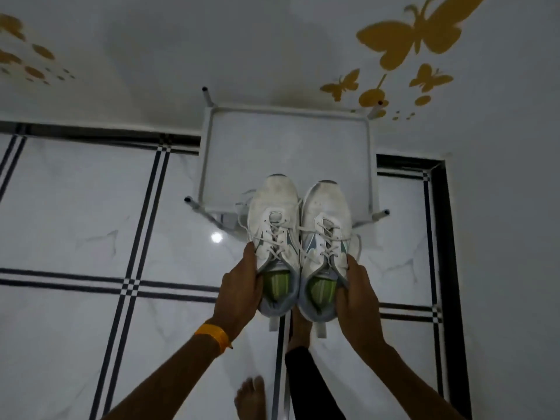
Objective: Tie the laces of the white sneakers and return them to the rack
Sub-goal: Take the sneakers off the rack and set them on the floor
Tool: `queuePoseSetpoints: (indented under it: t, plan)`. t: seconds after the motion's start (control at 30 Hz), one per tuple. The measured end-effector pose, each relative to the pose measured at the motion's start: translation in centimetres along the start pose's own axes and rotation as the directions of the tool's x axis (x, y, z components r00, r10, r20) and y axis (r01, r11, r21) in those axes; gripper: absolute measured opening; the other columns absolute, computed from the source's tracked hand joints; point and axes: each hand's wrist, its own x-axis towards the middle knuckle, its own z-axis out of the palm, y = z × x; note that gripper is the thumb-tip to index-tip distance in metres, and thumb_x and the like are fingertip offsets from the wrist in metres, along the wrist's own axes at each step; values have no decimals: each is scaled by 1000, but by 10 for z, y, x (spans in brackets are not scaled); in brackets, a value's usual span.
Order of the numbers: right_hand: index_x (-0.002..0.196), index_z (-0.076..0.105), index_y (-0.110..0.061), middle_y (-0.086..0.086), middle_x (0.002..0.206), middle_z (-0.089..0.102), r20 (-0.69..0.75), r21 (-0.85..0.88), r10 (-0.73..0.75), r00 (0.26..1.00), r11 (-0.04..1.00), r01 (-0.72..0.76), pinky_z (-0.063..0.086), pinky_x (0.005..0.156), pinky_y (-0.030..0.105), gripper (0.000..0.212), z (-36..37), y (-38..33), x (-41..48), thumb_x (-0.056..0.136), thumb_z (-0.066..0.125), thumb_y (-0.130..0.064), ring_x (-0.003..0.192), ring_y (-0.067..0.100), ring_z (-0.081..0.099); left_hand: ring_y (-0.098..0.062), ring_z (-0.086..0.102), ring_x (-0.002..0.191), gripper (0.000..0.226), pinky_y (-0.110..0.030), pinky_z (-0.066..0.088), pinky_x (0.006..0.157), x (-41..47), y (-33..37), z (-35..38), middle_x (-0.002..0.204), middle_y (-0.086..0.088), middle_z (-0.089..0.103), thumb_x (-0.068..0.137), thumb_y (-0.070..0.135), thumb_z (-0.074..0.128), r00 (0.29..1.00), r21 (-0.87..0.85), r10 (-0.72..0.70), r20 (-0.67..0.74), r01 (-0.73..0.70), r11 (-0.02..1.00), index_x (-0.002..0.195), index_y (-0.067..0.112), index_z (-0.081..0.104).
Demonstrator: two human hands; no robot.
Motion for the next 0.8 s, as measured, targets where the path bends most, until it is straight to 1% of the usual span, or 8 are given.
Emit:
queuePoseSetpoints:
  t: [0.13, 0.23, 0.3, 0.4, 0.5, 0.6, 0.7, 0.8]
  plan:
    - [141, 39, -6, 9, 125, 57, 50, -51, 39, 998, 998, -37, 40, 85, -2, 47, 30, 42, -63, 96, 49, -2, 111, 16, 59, -16, 67, 104, 60, -27, 55, 90, -59, -46, 38, 125, 0, 64, 98, 20, 50, 998, -49, -47, 40, 49, 998, 150, 25, 21]
    - [146, 34, -7, 11, 144, 49, 108, -73, 103, 989, 993, -95, 38, 104, 19, 53, 58, 83, -97, 95, 50, -3, 130, 20, 50, -17, 66, 108, 62, -25, 51, 93, -89, -83, 76, 129, -3, 62, 98, 24, 50, 992, -49, -86, 95, 91, 995, 152, 20, 19]
    - [148, 31, -5, 13, 149, 43, 130, -73, 146, 981, 988, -137, 32, 109, 25, 57, 79, 112, -107, 94, 50, 0, 137, 23, 43, -19, 65, 109, 64, -29, 53, 95, -95, -108, 102, 128, -7, 63, 98, 26, 49, 984, -43, -113, 136, 120, 992, 153, 18, 17]
    - [146, 33, -5, 14, 146, 46, 142, -77, 134, 981, 989, -124, 35, 108, 24, 54, 114, 156, -100, 95, 49, 0, 134, 24, 45, -24, 66, 105, 64, -32, 54, 92, -86, -141, 139, 123, -13, 64, 99, 25, 47, 985, 5, -96, 141, 96, 995, 153, 12, 16]
    - [141, 40, -8, 10, 133, 55, 118, -74, 134, 984, 989, -126, 39, 92, 7, 45, 156, 203, -87, 96, 47, -4, 117, 15, 55, -28, 65, 106, 59, -35, 52, 92, -67, -180, 179, 124, -14, 63, 99, 24, 46, 984, 23, -100, 147, 97, 995, 151, 11, 21]
    - [143, 37, -5, 12, 137, 53, 145, -88, 69, 987, 995, -57, 39, 95, 15, 49, 199, 257, -68, 95, 47, -2, 119, 20, 54, -28, 64, 108, 56, -34, 51, 93, -43, -230, 228, 125, -13, 63, 99, 22, 45, 985, 6, -83, 149, 83, 997, 150, 13, 22]
    - [142, 37, -1, 15, 133, 53, 144, -131, -15, 989, 991, 34, 37, 95, 21, 51, 233, 304, -48, 92, 48, 3, 118, 25, 54, -26, 66, 98, 55, -32, 51, 84, -23, -268, 269, 111, -12, 66, 98, 16, 46, 991, 21, -42, 128, 40, 999, 148, 9, 25]
    - [138, 42, -2, 15, 128, 55, 134, -151, 17, 991, 989, 4, 35, 95, 19, 47, 254, 336, -33, 91, 48, 5, 117, 27, 53, -6, 54, 70, 47, -15, 43, 69, -6, -288, 291, 91, 1, 58, 96, 12, 48, 995, 34, 71, 64, -73, 997, 140, 4, 35]
